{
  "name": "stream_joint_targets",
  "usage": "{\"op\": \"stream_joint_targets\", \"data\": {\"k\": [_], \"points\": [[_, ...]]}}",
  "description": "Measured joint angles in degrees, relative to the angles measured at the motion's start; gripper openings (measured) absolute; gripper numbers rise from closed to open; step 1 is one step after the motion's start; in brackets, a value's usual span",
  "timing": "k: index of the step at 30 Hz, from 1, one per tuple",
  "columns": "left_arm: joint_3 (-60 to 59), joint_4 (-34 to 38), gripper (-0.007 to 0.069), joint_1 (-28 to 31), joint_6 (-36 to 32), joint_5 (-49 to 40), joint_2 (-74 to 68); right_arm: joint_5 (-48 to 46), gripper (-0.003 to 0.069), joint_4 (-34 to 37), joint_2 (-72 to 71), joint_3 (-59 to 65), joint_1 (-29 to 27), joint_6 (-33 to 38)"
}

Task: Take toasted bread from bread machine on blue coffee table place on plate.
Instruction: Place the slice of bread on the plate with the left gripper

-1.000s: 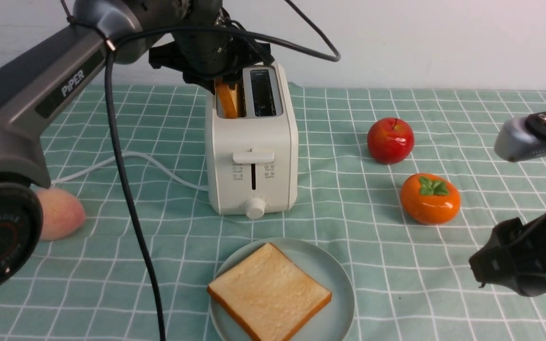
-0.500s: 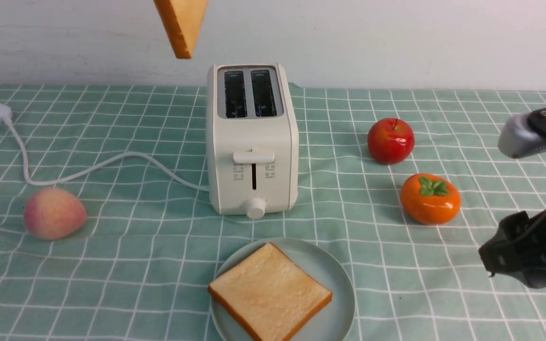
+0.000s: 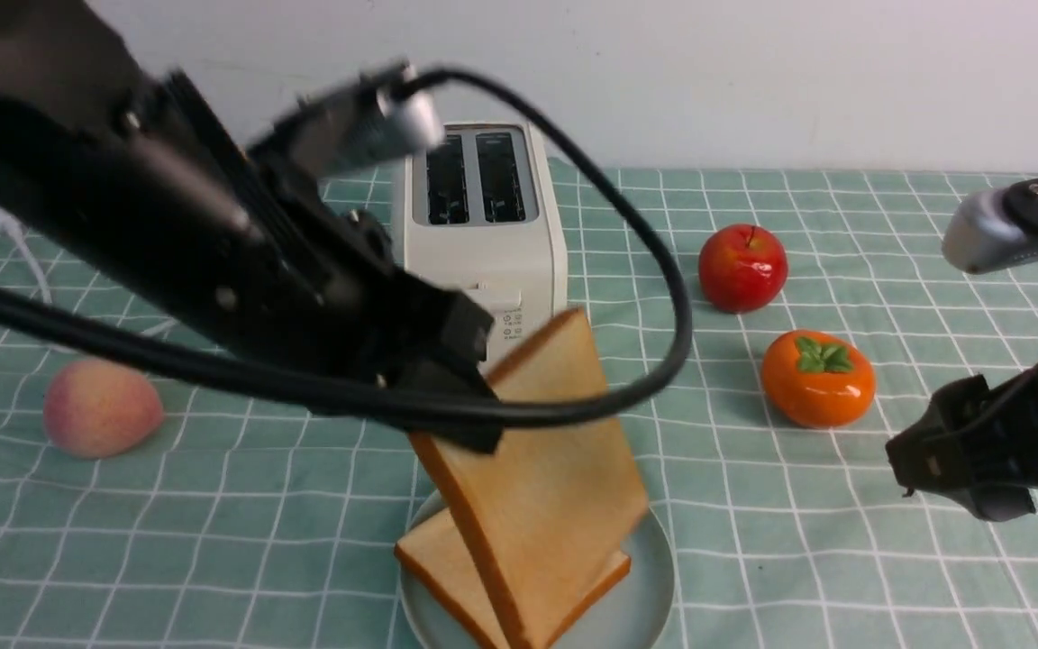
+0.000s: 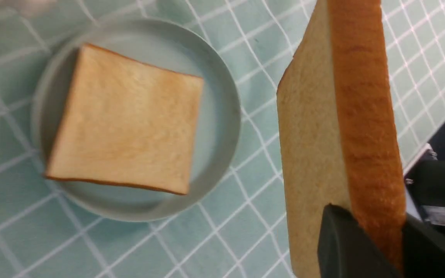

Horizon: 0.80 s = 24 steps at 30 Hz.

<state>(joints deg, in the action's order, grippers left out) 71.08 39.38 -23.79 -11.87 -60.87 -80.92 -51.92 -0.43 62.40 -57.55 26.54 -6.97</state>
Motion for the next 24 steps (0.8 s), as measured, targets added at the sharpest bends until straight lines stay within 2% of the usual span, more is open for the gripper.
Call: {"op": "stream_joint_targets", "data": {"k": [1, 3, 14, 18, 19, 22, 24], "points": [[-4.7, 3.7, 0.009, 0.0, -1.9, 4.8, -1.3, 0.0, 0.0549, 0.4, 0.0, 0.0, 0.0, 0.0], [-9.3, 6.6, 0.009, 0.0, -2.6, 11.4, -3.9, 0.0, 0.0549, 0.4, 0.0, 0.0, 0.0, 0.0], [-11.6, 9.9, 0.0108, 0.0, -2.1, 19.6, -12.6, 0.3, 0.0549, 5.0, 0.0, 0.0, 0.0, 0.0], [-11.6, 7.8, 0.022, 0.0, 1.4, 21.4, -13.2, 0.3, 0.0549, 5.6, 0.0, 0.0, 0.0, 0.0], [-11.6, 7.6, 0.0228, 0.0, 1.7, 21.4, -13.2, 0.3, 0.0549, 5.6, 0.0, 0.0, 0.0, 0.0], [-11.6, 1.5, 0.0396, 0.0, 5.7, 22.2, -13.2, 0.3, 0.0547, 5.6, 0.0, 0.0, 0.0, 0.0], [-11.6, -1.7, 0.0451, 0.0, 7.4, 22.2, -12.9, 0.3, 0.0542, 5.6, 0.0, 0.0, 0.0, 0.0]]}}
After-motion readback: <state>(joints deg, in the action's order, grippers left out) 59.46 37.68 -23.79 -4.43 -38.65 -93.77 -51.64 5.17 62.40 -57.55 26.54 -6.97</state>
